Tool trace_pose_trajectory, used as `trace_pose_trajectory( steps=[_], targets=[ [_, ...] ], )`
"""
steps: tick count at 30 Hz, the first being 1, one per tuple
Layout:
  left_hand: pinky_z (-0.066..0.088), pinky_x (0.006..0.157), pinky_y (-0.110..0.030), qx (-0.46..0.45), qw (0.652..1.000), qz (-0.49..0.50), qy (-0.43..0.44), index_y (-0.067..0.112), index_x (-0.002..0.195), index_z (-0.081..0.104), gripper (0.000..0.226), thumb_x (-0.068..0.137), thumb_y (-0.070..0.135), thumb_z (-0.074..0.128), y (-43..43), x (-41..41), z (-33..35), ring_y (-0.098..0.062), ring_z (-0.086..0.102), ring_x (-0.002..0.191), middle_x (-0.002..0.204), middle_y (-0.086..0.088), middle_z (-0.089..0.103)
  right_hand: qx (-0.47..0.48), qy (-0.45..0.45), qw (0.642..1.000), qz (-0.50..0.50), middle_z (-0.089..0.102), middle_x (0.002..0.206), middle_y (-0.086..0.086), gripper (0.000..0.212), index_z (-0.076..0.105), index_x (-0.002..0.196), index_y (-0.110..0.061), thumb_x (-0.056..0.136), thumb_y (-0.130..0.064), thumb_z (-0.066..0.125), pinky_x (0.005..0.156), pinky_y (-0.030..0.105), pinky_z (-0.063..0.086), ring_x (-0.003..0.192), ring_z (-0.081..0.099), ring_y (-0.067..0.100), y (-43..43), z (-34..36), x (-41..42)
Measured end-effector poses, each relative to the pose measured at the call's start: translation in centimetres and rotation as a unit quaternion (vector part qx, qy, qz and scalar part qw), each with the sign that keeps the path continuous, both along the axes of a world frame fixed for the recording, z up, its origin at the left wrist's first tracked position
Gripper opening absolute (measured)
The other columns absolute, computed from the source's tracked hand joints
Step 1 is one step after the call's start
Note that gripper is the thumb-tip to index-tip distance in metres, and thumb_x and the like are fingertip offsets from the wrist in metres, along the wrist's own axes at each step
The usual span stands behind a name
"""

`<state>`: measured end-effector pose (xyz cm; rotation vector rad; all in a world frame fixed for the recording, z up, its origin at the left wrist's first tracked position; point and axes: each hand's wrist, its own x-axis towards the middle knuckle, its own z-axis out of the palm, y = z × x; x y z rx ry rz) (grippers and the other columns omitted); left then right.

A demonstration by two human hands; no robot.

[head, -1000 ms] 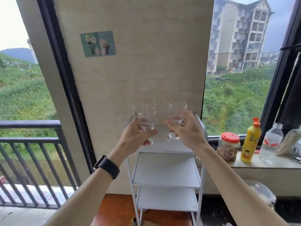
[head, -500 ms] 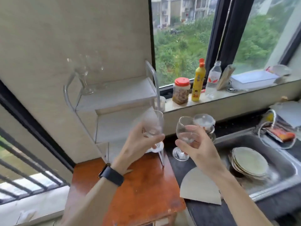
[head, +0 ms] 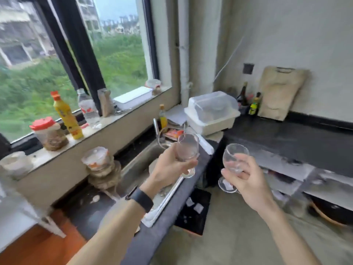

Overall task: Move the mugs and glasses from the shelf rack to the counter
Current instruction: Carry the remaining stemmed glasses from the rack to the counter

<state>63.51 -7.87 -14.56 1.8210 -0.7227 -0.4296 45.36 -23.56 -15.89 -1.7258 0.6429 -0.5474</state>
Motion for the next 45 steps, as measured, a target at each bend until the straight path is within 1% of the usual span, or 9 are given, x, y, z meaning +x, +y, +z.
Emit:
trace_pose_trajectory(
  steps=[2,4,7,13,17,29,34,38,45],
  targets=[
    [0.057,0.086,-0.038,-0.012,0.999,-0.051,-0.004,0.027,0.108,0.066,0.039,0.075,0.021,0.085,-7.2,-3.2,0.6,-0.008,0.070,0.085,0.096,0.010,0.075,-0.011,0.000,0.998,-0.059,0.074,0.108,-0.013,0.047,0.055,0.119,-0.040,0.082,-0.029,0.082,0.089,0.043,0.057,0.090,0.072,0.006,-5.5,0.2,-5.0],
    [0.056,0.095,-0.042,-0.021,0.995,-0.099,-0.014,0.028,0.114,0.066,0.047,0.071,0.029,0.085,-14.0,-6.8,1.6,-0.012,0.071,0.098,0.103,0.008,0.075,-0.020,-0.007,0.993,-0.113,0.074,0.105,-0.014,0.047,0.055,0.119,-0.037,0.082,-0.027,0.082,0.090,0.042,0.057,0.090,0.072,0.006,-10.5,0.9,-10.0],
    [0.058,0.091,-0.043,-0.033,0.985,-0.165,-0.031,0.030,0.111,0.065,0.041,0.075,0.030,0.085,-23.3,-11.9,3.2,-0.013,0.070,0.096,0.100,0.009,0.074,-0.036,-0.016,0.982,-0.185,0.072,0.111,-0.008,0.047,0.054,0.122,-0.034,0.084,-0.025,0.080,0.085,0.034,0.056,0.088,0.072,0.005,-17.0,2.4,-16.9],
    [0.060,0.089,-0.038,-0.040,0.962,-0.269,-0.034,0.031,0.116,0.062,0.045,0.076,0.030,0.084,-38.0,-20.1,4.8,-0.007,0.070,0.094,0.104,0.010,0.073,-0.047,-0.022,0.953,-0.298,0.072,0.111,-0.013,0.049,0.053,0.125,-0.034,0.084,-0.029,0.080,0.088,0.037,0.057,0.093,0.073,0.008,-27.0,3.7,-26.9],
    [0.062,0.083,-0.037,-0.031,0.949,-0.313,-0.027,0.030,0.107,0.064,0.037,0.076,0.029,0.085,-45.9,-24.0,4.3,-0.008,0.072,0.085,0.095,0.008,0.075,-0.050,-0.016,0.937,-0.345,0.071,0.112,-0.013,0.050,0.053,0.124,-0.036,0.083,-0.031,0.081,0.090,0.039,0.057,0.093,0.073,0.007,-32.7,3.1,-31.0],
    [0.061,0.081,-0.038,0.009,0.931,-0.363,-0.029,0.032,0.106,0.062,0.037,0.075,0.034,0.084,-71.5,-26.4,-1.1,-0.012,0.070,0.086,0.096,0.010,0.073,-0.035,-0.002,0.917,-0.398,0.071,0.110,-0.013,0.043,0.052,0.110,-0.042,0.083,-0.027,0.081,0.087,0.037,0.055,0.086,0.075,0.016,-55.9,-0.2,-33.5],
    [0.055,0.078,-0.024,0.041,0.927,-0.372,-0.026,0.028,0.115,0.059,0.046,0.077,0.034,0.084,-80.3,-26.2,-3.2,-0.007,0.068,0.091,0.102,0.013,0.071,-0.013,0.021,0.907,-0.420,0.070,0.111,-0.016,0.045,0.052,0.117,-0.032,0.083,-0.023,0.081,0.080,0.027,0.051,0.095,0.072,0.012,-64.3,-1.6,-33.9],
    [0.050,0.074,-0.020,0.071,0.925,-0.373,0.005,0.025,0.116,0.051,0.051,0.078,0.029,0.084,-85.4,-26.5,-5.7,0.002,0.063,0.092,0.102,0.015,0.066,0.012,0.051,0.900,-0.432,0.068,0.111,-0.020,0.048,0.050,0.121,-0.026,0.084,-0.025,0.080,0.090,0.032,0.050,0.100,0.070,0.007,-69.4,-3.9,-34.3],
    [0.051,0.075,-0.023,0.135,0.918,-0.366,0.073,0.023,0.114,0.053,0.049,0.077,0.025,0.084,-92.5,-29.5,-13.5,-0.007,0.066,0.097,0.106,0.007,0.069,0.081,0.135,0.897,-0.413,0.068,0.120,-0.011,0.054,0.048,0.123,-0.025,0.082,-0.030,0.082,0.094,0.033,0.052,0.102,0.070,0.013,-76.7,-11.0,-35.9]
  ],
)
